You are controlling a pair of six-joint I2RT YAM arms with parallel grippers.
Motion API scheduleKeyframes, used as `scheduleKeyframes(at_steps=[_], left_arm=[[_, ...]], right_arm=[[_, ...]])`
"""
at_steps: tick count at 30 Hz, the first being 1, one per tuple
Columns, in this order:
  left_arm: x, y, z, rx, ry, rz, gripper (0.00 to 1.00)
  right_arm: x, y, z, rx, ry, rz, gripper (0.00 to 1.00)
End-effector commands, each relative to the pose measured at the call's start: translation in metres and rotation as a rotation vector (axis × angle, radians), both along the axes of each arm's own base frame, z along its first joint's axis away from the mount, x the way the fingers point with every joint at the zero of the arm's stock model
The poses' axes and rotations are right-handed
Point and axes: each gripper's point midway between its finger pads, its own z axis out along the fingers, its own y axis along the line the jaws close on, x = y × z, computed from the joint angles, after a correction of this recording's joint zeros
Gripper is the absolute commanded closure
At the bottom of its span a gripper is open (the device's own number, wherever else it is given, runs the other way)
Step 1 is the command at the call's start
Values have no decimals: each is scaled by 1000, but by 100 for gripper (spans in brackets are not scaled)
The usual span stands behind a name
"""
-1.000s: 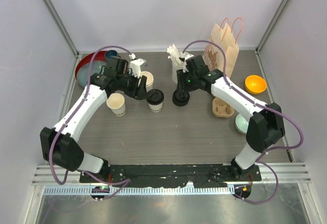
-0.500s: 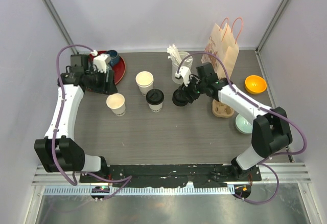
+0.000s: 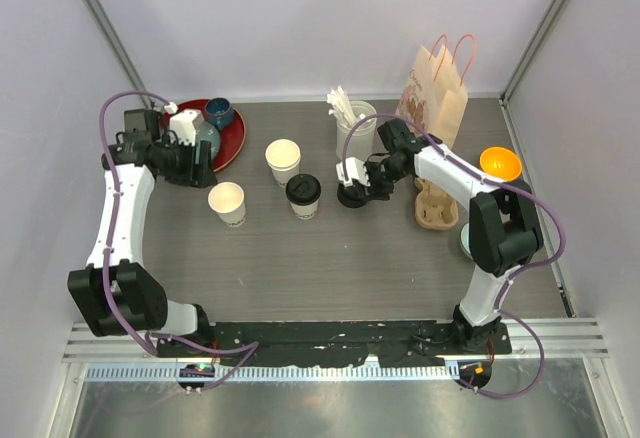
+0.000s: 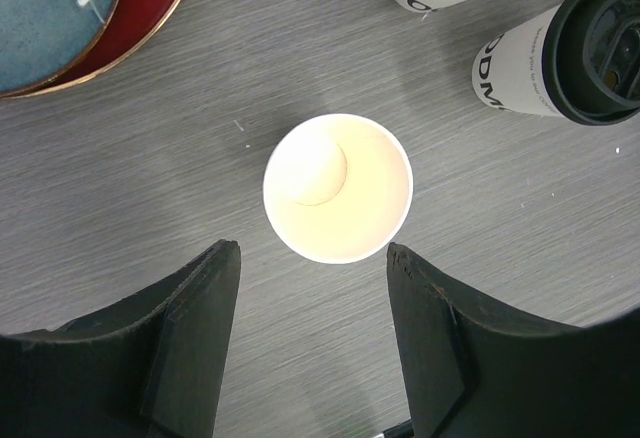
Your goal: Pack the takeout coffee
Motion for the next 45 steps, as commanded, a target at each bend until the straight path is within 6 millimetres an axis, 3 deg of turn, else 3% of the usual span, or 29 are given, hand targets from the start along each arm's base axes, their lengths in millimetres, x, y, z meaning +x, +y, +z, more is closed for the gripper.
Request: scheduleKeyframes(at_steps=[1,15,21,31,45], left_arm=[[-1,2,-7,6,9,-12,36],[5,-1,-18,-30,45,-12,36],[4,-3,-21,-38,55,-16,36],[3,-3,-22,-40,60,-26,36],[1,-9,-22,-66,75,-50,36]], right_arm=[[11,5,16,-14,-101,118,51],[14,7,-15,-96,-50,139,59],[15,13,-14,-90,-65,142,73],[20,13,-23,-141,-92,141,68],[30,28,-4,-142,-202,160,59]])
